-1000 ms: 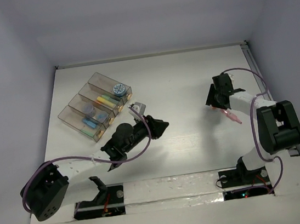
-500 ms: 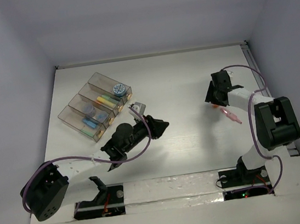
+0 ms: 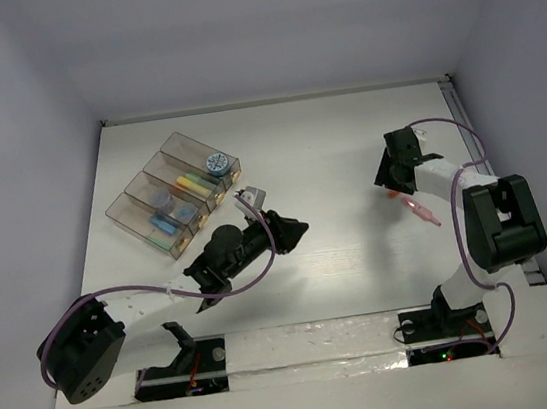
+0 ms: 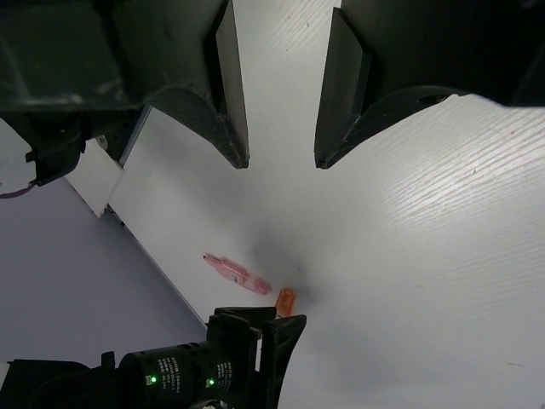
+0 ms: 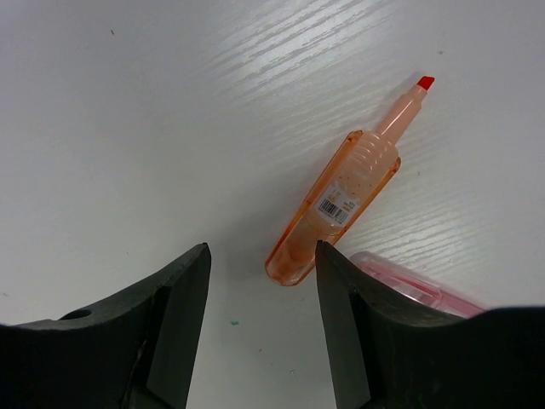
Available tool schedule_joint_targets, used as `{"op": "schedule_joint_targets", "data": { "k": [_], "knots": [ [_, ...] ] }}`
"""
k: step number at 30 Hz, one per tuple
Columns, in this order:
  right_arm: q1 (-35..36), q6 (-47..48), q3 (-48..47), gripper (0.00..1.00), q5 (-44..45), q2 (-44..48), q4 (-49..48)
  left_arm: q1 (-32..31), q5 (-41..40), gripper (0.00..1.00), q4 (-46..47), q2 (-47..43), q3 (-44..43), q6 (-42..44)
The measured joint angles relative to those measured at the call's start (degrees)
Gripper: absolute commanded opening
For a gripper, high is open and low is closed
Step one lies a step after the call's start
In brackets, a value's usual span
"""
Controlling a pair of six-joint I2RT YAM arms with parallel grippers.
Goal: Sort the stationery into containers
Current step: Pick up the pen from the center of the board.
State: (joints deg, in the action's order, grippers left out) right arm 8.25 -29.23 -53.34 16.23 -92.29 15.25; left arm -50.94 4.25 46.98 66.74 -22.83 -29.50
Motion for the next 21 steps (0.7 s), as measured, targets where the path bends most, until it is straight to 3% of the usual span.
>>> {"op": "schedule_joint_targets", "data": {
  "k": [10,16,21],
  "knots": [
    [0.0,-3.3,-0.1,0.56,1.8,-1.6,2.4,0.0,0.2,0.33,0.2,-0.3,0.0,-0.4],
    [0.0,-5.3,-1.1,0.44,3.1,-4.4,2.4,0.0,0.3,0.33,0.3,-0.8,0.0,-0.6],
    [0.0,-5.7,-1.3,0.27,3.6,-4.8,2.2,0.0,0.3,0.33,0.5,-1.0,0.3,-0.7]
  ]
}}
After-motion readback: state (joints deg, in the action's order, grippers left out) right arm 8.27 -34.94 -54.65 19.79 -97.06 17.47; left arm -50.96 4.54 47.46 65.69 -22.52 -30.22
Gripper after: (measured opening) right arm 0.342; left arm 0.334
